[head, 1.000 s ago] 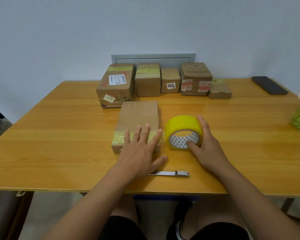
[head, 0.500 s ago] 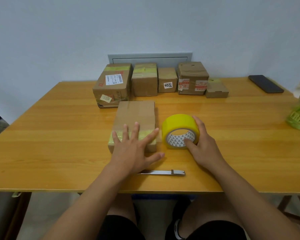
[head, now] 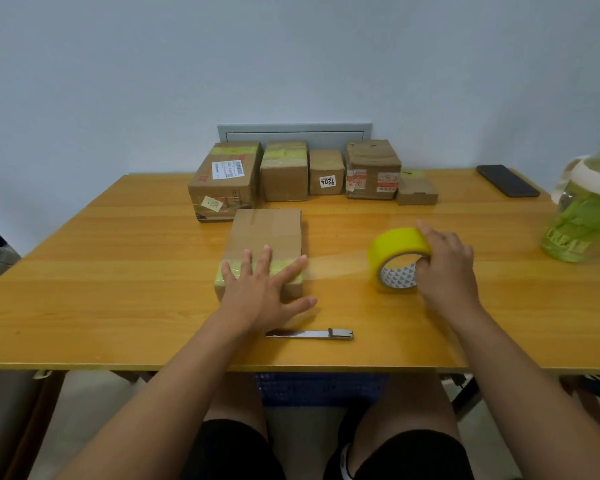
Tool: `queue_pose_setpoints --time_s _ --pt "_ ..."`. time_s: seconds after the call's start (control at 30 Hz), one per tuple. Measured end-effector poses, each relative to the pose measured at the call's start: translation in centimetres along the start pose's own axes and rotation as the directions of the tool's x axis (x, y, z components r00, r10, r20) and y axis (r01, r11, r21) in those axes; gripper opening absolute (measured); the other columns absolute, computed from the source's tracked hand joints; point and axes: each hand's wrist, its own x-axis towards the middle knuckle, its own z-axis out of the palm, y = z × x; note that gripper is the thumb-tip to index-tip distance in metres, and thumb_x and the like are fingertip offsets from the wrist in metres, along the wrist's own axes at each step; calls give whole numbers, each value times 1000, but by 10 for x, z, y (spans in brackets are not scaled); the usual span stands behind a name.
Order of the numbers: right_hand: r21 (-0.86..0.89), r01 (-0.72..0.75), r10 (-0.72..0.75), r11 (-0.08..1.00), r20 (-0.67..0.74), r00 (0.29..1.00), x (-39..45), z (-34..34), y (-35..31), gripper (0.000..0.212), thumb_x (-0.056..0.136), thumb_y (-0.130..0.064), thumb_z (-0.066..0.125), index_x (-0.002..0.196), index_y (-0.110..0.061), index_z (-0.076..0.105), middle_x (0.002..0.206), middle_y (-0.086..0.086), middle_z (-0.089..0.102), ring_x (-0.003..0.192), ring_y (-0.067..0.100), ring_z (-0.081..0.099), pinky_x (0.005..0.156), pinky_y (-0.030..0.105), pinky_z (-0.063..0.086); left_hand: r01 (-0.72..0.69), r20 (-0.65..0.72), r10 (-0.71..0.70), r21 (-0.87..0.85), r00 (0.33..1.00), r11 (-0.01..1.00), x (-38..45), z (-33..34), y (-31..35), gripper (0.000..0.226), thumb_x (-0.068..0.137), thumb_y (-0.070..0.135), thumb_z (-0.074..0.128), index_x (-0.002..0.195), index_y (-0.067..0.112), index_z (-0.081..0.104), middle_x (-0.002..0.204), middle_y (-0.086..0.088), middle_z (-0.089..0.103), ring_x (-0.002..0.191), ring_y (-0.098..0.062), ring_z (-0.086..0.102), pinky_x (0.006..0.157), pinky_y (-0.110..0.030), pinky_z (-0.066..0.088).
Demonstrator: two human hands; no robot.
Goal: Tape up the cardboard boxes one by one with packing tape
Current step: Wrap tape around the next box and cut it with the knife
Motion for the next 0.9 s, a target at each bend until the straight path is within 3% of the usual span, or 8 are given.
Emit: queue_pose_setpoints --time_s 0.1,0.2,0.27,0.33,0.4,0.5,0.77,0.9 --pt "-87 18 -27 996 -103 994 -17 -4 -8 72 87 -14 56 152 -20 26 143 14 35 124 35 31 96 47 38 5 14 -5 -14 1000 1000 0 -1 0 77 77 90 20 144 64 -9 165 -6 -12 149 -41 -11 114 -69 -4" --pt "-83 380 -387 921 -281 878 -48 3 -32 47 81 -19 50 127 -8 53 119 18 54 106 32 44 88 49 44 7 41 -5 -57 999 998 1 -3 0 65 86 82 15 144 64 -8 165 -4 -13 149 -38 -14 113 -67 -9" --pt "-15 629 -626 777 -117 771 -68 18 -49 35 87 -25 48 112 -6 64 102 13 62 93 28 52 83 44 46 23 49 -17 -122 999 992 2 -5 0 55 95 70 10 146 61 -7 165 -3 -12 149 -35 -15 114 -65 -11" --pt "57 700 -697 712 181 694 -82 35 -61 38 94 -37 47 115 -11 65 105 5 62 96 24 52 85 38 45 44 39 -37 -177 999 983 3 -5 1 51 101 57 7 150 54 -7 165 -1 -9 150 -33 -13 115 -63 -11" --pt "59 675 -642 735 383 665 -89 48 -66 38 99 -43 45 124 -19 60 115 -1 55 105 19 45 91 34 41 59 30 -53 -220 998 974 3 -5 0 52 104 50 7 154 44 -5 166 1 -6 151 -30 -11 116 -60 -10" --pt "57 617 -576 785 434 693 -90 54 -67 26 102 -36 44 117 -20 59 112 -3 49 104 17 41 91 32 38 72 -8 -77 -265 997 961 5 -4 -4 53 106 45 12 157 34 5 166 3 1 152 -27 -4 118 -58 -6" --pt "274 335 -421 901 378 824 -74 35 -52 8 103 -27 44 95 -24 42 76 1 54 67 21 49 61 43 39 53 -65 -72 -250 995 967 9 -1 -10 48 106 46 19 151 33 28 164 6 13 152 -25 7 120 -56 4" --pt "512 178 -344 840 252 904 -68 35 -60 8 104 -22 43 102 -28 47 66 3 46 54 11 38 52 31 30 40 -71 -60 -254 996 966 6 1 -13 50 104 51 15 152 39 24 165 10 10 152 -21 4 121 -52 1"
